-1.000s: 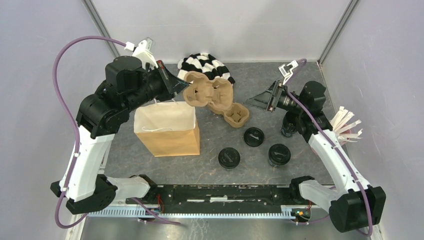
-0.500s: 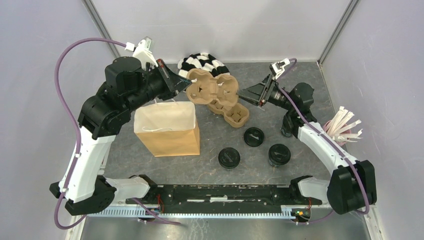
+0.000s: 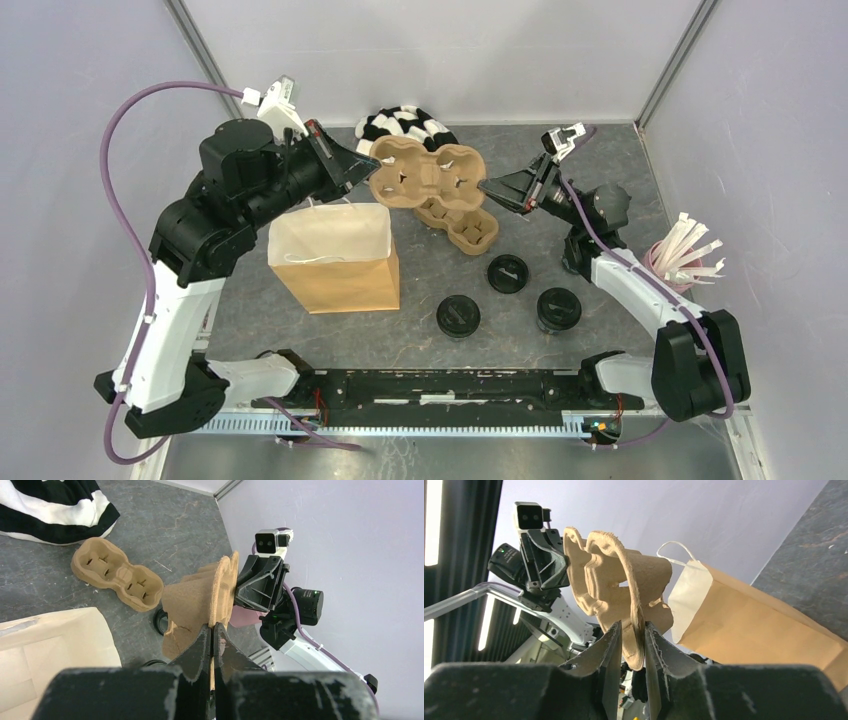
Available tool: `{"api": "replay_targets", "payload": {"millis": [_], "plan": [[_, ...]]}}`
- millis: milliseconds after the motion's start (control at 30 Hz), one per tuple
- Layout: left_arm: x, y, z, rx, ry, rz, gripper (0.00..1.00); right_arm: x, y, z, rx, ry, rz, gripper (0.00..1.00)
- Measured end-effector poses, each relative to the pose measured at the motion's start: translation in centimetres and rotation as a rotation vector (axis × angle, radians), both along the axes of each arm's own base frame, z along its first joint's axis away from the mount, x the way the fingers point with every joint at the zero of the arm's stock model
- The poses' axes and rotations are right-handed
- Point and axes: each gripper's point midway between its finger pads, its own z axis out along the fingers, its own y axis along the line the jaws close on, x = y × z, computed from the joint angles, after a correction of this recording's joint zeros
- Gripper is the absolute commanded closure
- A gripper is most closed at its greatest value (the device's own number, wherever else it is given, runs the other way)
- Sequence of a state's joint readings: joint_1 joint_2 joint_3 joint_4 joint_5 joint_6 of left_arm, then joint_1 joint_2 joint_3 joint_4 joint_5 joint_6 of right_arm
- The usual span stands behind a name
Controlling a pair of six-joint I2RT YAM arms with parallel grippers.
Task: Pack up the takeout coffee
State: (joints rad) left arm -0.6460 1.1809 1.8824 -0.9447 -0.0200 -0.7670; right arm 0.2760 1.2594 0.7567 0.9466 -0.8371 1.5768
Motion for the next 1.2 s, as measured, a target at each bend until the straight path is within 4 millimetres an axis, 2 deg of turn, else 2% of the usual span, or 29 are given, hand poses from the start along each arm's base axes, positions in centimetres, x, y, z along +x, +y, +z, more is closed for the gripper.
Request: {"api": "replay_targets", "payload": {"millis": [133,300,533,600,733,833,867,967,1000,1067,1200], "plan": [[-0.1,0.2,0.1,-0.002,-0.004,0.004,0.98,-0.5,-0.3,0.1,0.044,0.020,0.008,0.71],[-0.3,0.3,0.3,-0.006,-0.009,0.004,0.98,-0.7,-0.6,1.2,0.090,0.010,0.007,0.70],[-0.3,0.3,0.4,-0.009,-0.013,0.004,0.98,-0.8,-0.9,2.4,0.138,0.002,-0.001,0.73],[-0.3,0.3,0.5,-0.010,-0.014,0.003,0.98,-0.7,-1.0,2.5,0.147,0.005,-0.003,0.79],[-0.3,0.3,0.5,-0.010,-0.015,0.003,0.98,-0.2,-0.9,2.1,0.151,0.024,-0.005,0.98],[-0.3,0.2,0.5,-0.012,-0.017,0.000,0.96,0.3,-0.8,1.9,0.151,0.035,-0.004,1.00],[-0.3,0.2,0.5,-0.012,-0.017,0.000,0.86,0.4,-0.7,2.0,0.151,0.035,-0.005,1.00],[-0.3,0.3,0.4,-0.004,-0.017,0.001,0.41,0.5,-0.8,2.0,0.151,0.032,-0.006,1.00],[-0.3,0.4,0.2,0.007,-0.014,0.002,0.31,0.7,-0.9,2.0,0.147,0.024,-0.015,1.00],[-0.4,0.8,-0.7,0.038,0.008,0.011,0.19,1.0,-1.1,1.8,0.121,0.008,-0.034,1.00],[-1.0,2.1,-3.5,0.133,0.087,0.038,0.11,2.6,-2.7,0.9,-0.020,-0.034,-0.137,1.00]]}}
